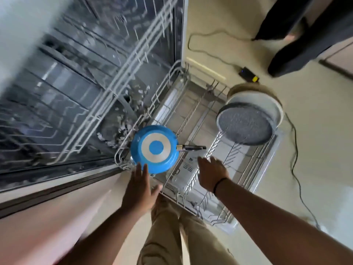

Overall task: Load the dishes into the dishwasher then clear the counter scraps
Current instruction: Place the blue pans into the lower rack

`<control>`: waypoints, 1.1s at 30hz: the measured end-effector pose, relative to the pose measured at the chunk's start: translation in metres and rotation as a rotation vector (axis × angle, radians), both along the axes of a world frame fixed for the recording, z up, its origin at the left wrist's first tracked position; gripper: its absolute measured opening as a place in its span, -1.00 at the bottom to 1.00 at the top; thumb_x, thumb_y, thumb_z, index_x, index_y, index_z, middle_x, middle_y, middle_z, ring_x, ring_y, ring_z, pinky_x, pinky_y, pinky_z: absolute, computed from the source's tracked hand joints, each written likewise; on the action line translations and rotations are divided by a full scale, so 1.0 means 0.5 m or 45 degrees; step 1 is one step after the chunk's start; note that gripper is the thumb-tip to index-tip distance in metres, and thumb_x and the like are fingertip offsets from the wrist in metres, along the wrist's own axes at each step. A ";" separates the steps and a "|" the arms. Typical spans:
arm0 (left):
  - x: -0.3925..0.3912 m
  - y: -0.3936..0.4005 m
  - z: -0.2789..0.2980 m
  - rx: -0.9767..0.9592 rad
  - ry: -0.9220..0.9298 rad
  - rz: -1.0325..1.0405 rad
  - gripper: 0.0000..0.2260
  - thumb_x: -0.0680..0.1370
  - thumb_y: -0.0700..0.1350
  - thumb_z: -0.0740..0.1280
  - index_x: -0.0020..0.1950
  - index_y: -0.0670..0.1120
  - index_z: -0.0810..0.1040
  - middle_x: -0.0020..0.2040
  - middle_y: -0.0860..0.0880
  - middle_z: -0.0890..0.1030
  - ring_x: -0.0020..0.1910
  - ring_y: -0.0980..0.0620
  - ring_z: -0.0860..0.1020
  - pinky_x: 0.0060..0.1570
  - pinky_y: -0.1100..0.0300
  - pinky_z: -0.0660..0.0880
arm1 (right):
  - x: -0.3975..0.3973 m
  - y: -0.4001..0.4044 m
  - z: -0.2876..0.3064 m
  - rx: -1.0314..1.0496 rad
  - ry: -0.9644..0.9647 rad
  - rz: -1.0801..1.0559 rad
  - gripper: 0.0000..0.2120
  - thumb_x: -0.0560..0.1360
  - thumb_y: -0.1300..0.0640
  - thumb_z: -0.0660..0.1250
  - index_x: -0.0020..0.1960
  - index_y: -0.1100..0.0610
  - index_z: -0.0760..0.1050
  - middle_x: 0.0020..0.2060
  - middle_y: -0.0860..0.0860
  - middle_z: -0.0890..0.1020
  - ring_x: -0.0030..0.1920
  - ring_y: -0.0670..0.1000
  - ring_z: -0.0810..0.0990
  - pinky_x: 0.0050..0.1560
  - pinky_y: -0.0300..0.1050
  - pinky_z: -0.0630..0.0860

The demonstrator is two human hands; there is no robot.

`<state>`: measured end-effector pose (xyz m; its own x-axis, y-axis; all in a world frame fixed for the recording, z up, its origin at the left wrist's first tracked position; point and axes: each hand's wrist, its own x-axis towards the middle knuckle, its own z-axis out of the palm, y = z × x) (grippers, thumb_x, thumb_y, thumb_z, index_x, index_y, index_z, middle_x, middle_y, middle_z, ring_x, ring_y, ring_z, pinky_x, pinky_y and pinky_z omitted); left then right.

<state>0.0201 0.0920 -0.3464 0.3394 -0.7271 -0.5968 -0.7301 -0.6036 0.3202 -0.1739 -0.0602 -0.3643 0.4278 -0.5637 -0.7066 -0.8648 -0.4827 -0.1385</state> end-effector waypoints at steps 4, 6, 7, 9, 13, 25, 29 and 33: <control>-0.052 0.057 0.140 0.007 -0.070 -0.158 -0.18 0.54 0.28 0.16 0.57 -0.16 -0.11 0.57 -0.21 -0.05 0.55 -0.18 0.00 0.49 0.06 0.02 | -0.020 0.023 0.153 -0.015 0.047 0.130 -0.39 0.56 0.03 0.16 0.53 0.14 0.04 0.46 0.09 0.28 0.47 0.18 0.16 0.46 0.08 0.14; -0.064 0.072 0.218 -0.036 -0.128 -0.198 -0.19 0.54 0.31 0.11 0.57 -0.13 -0.13 0.58 -0.17 -0.07 0.55 -0.14 -0.02 0.49 0.08 0.02 | -0.015 0.029 0.237 -0.061 -0.013 0.154 -0.38 0.55 -0.03 0.17 0.53 0.11 0.05 0.45 0.08 0.29 0.47 0.17 0.16 0.45 0.09 0.14; -0.067 0.077 0.256 -0.066 -0.158 -0.206 -0.19 0.54 0.32 0.10 0.57 -0.13 -0.14 0.58 -0.16 -0.09 0.55 -0.13 -0.03 0.49 0.08 0.01 | -0.009 0.032 0.276 -0.094 -0.058 0.169 -0.38 0.54 -0.05 0.18 0.52 0.11 0.08 0.44 0.07 0.30 0.45 0.17 0.18 0.44 0.09 0.15; -0.068 0.087 0.323 -0.133 -0.195 -0.205 -0.19 0.54 0.33 0.09 0.57 -0.12 -0.14 0.58 -0.16 -0.09 0.56 -0.13 -0.04 0.50 0.07 -0.02 | 0.006 0.041 0.344 -0.155 -0.117 0.219 -0.38 0.52 -0.07 0.19 0.50 0.10 0.12 0.41 0.07 0.34 0.42 0.16 0.22 0.41 0.09 0.18; -0.058 0.123 0.457 -0.271 -0.223 -0.178 -0.20 0.54 0.33 0.10 0.57 -0.11 -0.13 0.58 -0.15 -0.05 0.55 -0.09 0.00 0.49 0.10 -0.05 | 0.060 0.086 0.483 -0.191 -0.132 0.297 -0.33 0.49 -0.13 0.22 0.50 0.09 0.11 0.39 0.09 0.36 0.43 0.19 0.20 0.39 0.12 0.20; 0.027 0.607 0.774 -0.650 -0.414 0.303 -0.33 0.52 0.38 0.06 0.56 0.11 0.05 0.57 0.12 0.06 0.52 0.15 0.06 0.44 0.23 0.02 | 0.306 0.522 0.867 -0.413 -0.670 0.734 -0.33 0.44 -0.27 0.25 0.43 0.05 0.26 0.32 0.11 0.47 0.33 0.16 0.41 0.31 0.03 0.38; 0.056 0.944 0.832 -0.659 -0.611 0.688 -0.31 0.51 0.38 0.05 0.56 0.09 0.06 0.58 0.10 -0.01 0.54 0.13 0.01 0.45 0.21 0.03 | 0.433 0.797 0.952 -0.341 -0.897 0.979 -0.33 0.43 -0.28 0.25 0.43 0.00 0.22 0.33 0.06 0.45 0.33 0.10 0.38 0.29 0.01 0.39; 0.059 1.184 0.873 -0.696 -0.762 1.092 -0.36 0.54 0.33 0.09 0.54 0.06 0.13 0.57 0.05 0.05 0.54 0.12 0.00 0.47 0.23 -0.03 | 0.532 1.010 1.010 -0.270 -0.918 1.233 -0.32 0.44 -0.28 0.25 0.45 0.00 0.21 0.36 0.05 0.43 0.36 0.10 0.35 0.33 0.00 0.35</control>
